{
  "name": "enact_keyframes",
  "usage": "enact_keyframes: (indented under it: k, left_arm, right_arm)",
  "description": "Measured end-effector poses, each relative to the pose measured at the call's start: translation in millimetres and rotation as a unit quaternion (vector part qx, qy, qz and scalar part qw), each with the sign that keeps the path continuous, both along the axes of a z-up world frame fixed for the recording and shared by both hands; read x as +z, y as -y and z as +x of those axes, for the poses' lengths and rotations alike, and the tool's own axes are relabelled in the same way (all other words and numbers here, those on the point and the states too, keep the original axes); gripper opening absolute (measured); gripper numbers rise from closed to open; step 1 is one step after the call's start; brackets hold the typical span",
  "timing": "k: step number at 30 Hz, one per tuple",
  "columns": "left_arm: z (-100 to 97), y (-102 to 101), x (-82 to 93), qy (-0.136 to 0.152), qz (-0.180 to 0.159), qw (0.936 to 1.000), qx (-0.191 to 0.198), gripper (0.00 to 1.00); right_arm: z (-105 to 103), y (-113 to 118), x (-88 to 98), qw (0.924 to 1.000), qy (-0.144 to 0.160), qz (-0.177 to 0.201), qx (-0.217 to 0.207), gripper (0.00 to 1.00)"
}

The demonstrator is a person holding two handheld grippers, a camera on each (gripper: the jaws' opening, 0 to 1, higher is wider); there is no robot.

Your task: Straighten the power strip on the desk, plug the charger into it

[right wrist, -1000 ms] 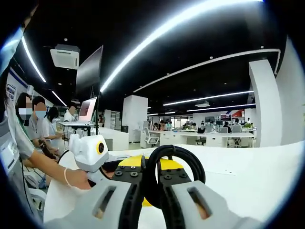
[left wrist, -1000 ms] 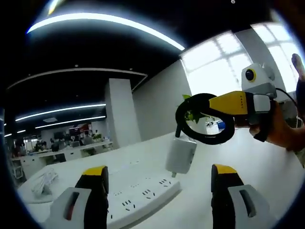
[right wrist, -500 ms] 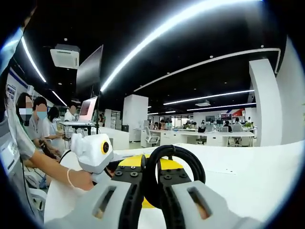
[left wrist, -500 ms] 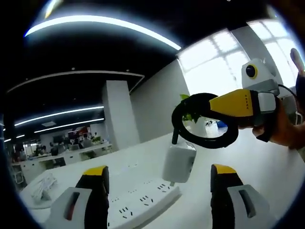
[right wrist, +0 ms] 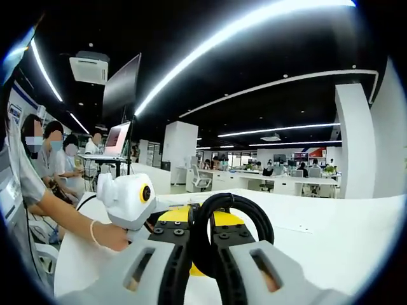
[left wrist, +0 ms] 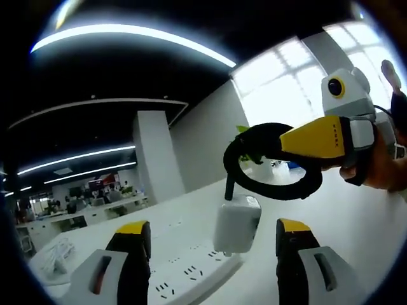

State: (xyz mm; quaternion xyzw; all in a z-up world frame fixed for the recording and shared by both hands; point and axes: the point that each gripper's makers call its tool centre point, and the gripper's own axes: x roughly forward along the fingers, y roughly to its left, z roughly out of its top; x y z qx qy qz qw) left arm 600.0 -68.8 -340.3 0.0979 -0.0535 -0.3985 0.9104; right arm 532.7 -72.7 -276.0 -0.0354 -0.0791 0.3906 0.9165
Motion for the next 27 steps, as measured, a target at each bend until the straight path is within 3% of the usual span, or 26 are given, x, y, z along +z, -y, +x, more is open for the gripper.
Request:
enact_keyframes:
  k: [4,11,27]
  left_arm:
    - [-1.8,4,-1.4,0.008,0.005,0.9999,-0.008,0.77]
    - [-9.9,16,1.8,0.031,0.015,0.9988,-0.035,0.55]
    - [-11.5,19,-1.1,0.041,0.032,0.9978,-0.040,0.35]
  right_arm:
    - [-1,-1,0.3,1.0000,0.001,-0.001,0.002,0.09]
    - [-4,-3,1.0,1.0000,0.001,0.000,0.007,0.09]
    - [-5,-8,-0.8,0.9999,0.002,-0.006,0.012,0.09]
